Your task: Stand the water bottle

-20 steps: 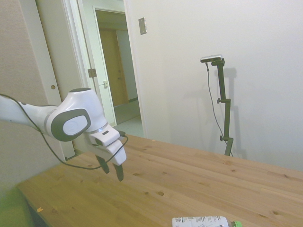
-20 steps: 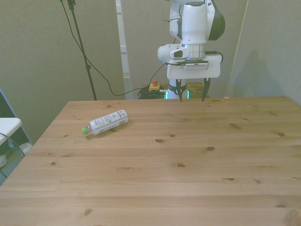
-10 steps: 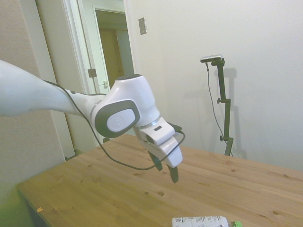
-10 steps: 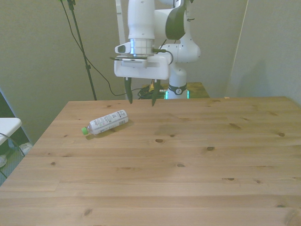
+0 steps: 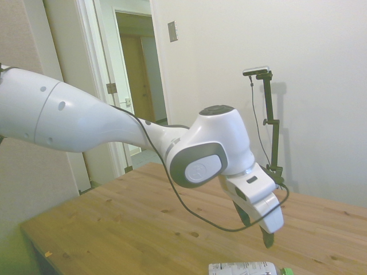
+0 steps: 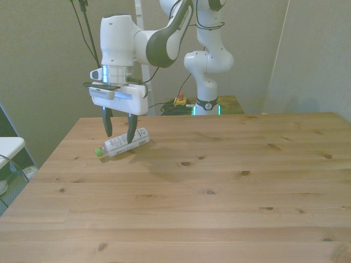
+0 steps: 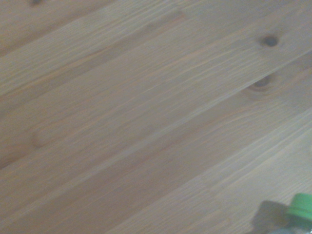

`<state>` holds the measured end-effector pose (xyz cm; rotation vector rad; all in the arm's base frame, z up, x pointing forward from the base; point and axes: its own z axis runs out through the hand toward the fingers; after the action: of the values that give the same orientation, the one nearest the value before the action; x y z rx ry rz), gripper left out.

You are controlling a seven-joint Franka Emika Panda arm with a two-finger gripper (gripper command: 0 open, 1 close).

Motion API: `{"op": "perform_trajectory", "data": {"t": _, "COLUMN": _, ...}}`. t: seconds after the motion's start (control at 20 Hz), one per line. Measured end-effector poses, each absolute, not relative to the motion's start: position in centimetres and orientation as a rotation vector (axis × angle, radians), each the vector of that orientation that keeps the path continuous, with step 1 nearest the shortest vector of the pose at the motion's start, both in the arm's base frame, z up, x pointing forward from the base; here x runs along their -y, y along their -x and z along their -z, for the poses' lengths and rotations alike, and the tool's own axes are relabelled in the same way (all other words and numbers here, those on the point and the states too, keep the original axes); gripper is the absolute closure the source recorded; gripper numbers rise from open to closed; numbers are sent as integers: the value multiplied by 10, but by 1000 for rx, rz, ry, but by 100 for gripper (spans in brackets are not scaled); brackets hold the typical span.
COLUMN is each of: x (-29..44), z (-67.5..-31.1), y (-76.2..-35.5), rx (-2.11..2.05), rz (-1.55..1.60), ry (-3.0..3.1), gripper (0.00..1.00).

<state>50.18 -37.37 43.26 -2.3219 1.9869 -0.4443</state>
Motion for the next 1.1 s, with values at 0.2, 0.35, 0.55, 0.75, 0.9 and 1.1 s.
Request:
{"op": "perform_trajectory", "data": {"t": 0.2, "x": 399, "z": -416, "y": -492, "rx": -2037, "rz": 415, "ry": 2305, "gripper": 0}}
{"op": "perform_trajectory", "data": {"t": 0.35, "x": 409, "z": -403, "y": -491, "rx": -2040, "rz": 391, "ry": 2287, "gripper": 0}}
{"op": "perform_trajectory", "data": {"t": 0.55, "x": 419, "z": -385, "y": -493, "rx": -2051, "rz": 364, "ry": 2281, "gripper": 0}}
{"op": "perform_trajectory", "data": {"t": 0.75, "x": 428, "z": -373, "y": -491, "rx": -2067, "rz": 350, "ry": 2271, "gripper": 0}}
{"op": "perform_trajectory", "data": {"t": 0.9, "x": 433, "z": -370, "y": -488, "rx": -2068, "rz": 346, "ry": 2258, "gripper": 100}}
{"op": "perform_trajectory", "data": {"t": 1.1, "x": 434, "z": -364, "y": -489, "rx": -2064, "rz": 336, "ry": 2251, "gripper": 100}}
